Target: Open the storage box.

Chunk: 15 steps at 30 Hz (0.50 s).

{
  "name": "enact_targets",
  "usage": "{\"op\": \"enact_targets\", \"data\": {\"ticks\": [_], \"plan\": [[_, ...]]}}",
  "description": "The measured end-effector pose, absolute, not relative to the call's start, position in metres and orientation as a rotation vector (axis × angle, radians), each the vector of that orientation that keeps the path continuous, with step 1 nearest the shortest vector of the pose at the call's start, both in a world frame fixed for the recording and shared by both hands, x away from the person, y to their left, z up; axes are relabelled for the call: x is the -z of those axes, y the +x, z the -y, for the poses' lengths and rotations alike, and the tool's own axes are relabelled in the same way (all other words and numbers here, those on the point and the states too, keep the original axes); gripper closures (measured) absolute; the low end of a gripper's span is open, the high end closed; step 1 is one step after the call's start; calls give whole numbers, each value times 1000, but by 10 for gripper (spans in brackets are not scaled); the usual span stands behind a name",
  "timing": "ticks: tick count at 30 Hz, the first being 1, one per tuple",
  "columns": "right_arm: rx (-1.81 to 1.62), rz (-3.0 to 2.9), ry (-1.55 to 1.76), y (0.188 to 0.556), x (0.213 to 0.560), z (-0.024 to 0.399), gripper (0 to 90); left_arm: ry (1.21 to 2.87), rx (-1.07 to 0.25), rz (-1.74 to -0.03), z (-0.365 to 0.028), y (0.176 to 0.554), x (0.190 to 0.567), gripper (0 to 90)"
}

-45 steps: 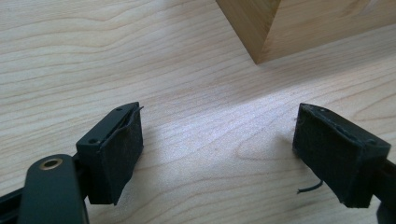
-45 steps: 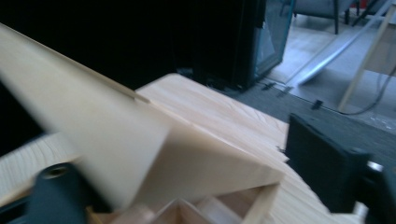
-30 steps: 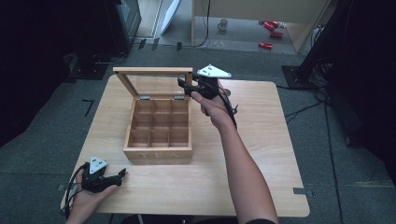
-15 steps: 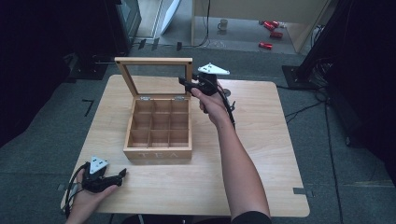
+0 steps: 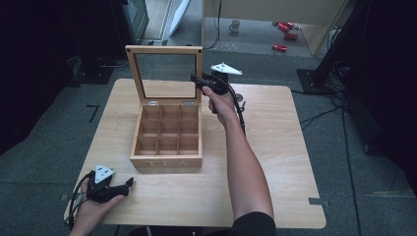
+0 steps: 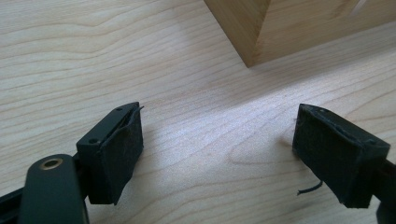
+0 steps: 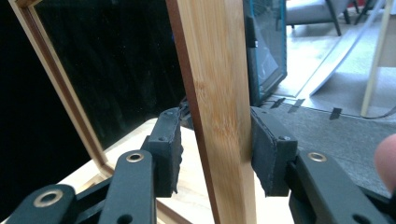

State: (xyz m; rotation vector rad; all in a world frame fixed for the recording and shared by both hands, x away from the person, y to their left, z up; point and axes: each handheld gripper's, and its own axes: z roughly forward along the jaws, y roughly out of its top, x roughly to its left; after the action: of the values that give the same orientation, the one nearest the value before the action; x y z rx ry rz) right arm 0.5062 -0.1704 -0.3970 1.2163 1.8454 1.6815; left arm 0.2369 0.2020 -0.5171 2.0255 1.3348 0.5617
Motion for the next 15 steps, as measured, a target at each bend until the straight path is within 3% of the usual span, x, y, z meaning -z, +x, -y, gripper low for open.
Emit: {"op": "enact_targets", "data": {"ticks": [4,7,15], "plan": [[-1660,-1842,1246,510,396,169,587,2032,-567,-1330,-201,237,517,166],[-1585,-1803,1308,514,396,165,661,2032,-569,-1328,-201,237,517,166],[-1552,-1764,1360,517,399,161,663,2031,-571,-1328,-201,237,517,166]]}}
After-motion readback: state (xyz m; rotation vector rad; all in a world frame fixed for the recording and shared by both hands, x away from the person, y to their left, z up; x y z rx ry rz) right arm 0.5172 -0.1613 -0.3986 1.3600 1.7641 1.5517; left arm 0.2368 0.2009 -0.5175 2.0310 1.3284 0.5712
